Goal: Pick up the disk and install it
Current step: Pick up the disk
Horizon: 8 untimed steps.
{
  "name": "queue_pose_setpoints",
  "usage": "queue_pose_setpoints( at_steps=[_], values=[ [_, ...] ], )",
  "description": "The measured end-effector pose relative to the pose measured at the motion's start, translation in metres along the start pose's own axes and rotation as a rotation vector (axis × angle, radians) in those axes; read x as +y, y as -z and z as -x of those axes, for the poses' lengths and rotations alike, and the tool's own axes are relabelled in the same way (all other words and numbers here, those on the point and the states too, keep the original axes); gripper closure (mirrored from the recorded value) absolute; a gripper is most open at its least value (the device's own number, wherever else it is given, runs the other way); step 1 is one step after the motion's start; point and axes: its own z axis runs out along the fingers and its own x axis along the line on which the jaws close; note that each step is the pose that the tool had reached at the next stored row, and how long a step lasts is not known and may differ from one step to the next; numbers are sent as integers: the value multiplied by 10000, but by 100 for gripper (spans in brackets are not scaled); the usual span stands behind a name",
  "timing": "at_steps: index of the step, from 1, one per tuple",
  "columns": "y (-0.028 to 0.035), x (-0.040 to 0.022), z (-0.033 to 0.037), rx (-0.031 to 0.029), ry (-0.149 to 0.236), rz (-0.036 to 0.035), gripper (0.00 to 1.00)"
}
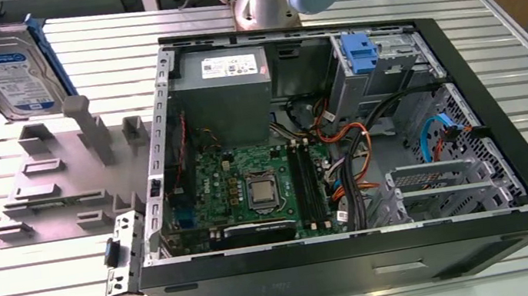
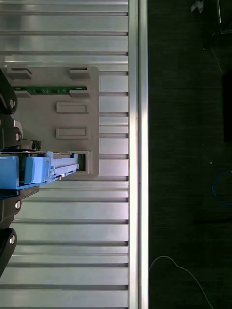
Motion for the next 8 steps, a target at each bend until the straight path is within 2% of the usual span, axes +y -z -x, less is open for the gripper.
queue_pose_setpoints(
  at_steps=[8],
  values=[
    [18, 0, 0, -1, 0, -2, 64]
  ],
)
